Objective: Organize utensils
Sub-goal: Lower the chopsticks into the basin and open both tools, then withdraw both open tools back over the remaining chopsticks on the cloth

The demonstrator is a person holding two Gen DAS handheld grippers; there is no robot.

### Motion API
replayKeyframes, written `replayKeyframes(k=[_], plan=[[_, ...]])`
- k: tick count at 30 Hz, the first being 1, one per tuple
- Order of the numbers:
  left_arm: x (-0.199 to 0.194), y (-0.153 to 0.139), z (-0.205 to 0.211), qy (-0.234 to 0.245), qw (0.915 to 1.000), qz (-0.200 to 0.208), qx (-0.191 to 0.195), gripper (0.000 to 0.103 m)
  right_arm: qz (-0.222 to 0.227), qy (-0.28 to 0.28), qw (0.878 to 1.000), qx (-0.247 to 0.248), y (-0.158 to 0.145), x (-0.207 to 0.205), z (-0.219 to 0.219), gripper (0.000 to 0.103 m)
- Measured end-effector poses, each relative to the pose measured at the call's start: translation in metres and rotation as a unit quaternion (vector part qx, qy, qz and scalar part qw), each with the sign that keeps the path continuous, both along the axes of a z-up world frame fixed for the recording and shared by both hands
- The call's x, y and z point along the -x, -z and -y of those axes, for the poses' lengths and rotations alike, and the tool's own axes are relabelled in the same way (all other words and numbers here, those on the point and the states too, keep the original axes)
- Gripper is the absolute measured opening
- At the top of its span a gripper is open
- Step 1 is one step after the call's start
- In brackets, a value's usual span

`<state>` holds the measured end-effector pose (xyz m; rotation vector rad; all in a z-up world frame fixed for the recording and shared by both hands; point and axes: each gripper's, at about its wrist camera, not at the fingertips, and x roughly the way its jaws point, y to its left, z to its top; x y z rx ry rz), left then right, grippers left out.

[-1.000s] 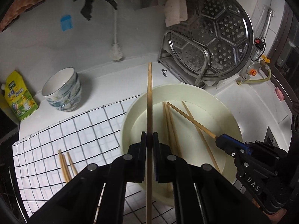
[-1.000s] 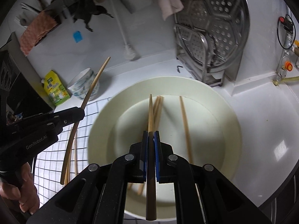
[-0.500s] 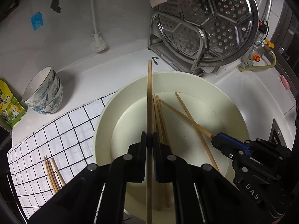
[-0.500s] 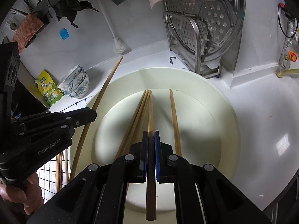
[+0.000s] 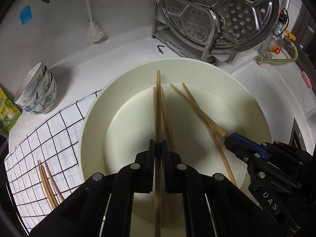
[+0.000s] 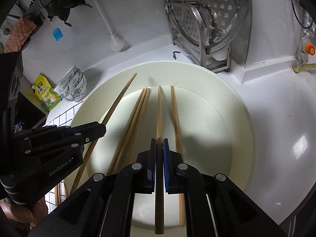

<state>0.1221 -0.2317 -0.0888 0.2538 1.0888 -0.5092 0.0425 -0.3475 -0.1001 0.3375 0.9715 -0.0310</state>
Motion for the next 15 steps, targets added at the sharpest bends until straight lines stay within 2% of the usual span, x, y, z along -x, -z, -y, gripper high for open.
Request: replayKeyframes(k=[1, 2, 3, 4, 5, 6, 15], plan=[[0.000, -0.001, -0.001, -0.003, 1.0000, 0.000, -0.002, 0.008, 0.001, 0.003, 1.000, 0.001, -0.001, 0.002, 0.002, 0.008], [0.000, -0.001, -0.001, -0.006, 1.0000, 0.000, -0.001, 0.011, 0.004, 0.006, 1.000, 0.001, -0.003, 0.003, 0.003, 0.016], [0.000, -0.003, -0.003, -0.010, 1.0000, 0.001, 0.000, 0.021, 0.006, 0.008, 1.000, 0.003, -0.004, 0.004, 0.004, 0.024], [0.000, -0.005, -0.005, -0.013, 0.9999, 0.004, 0.001, 0.029, 0.009, 0.012, 1.000, 0.005, -0.006, 0.007, 0.004, 0.025], [0.001, -0.008, -0.008, -0.019, 0.9998, 0.011, 0.000, 0.049, 0.011, 0.013, 1.000, 0.005, -0.007, 0.009, 0.005, 0.026], [0.002, -0.012, -0.011, -0.025, 0.9995, 0.018, 0.003, 0.061, 0.012, 0.014, 1.000, 0.006, -0.009, 0.011, 0.006, 0.026], [0.013, -0.027, -0.038, -0.041, 0.9987, 0.027, 0.014, 0.062, 0.015, 0.016, 1.000, 0.013, -0.018, 0.028, -0.004, 0.031]])
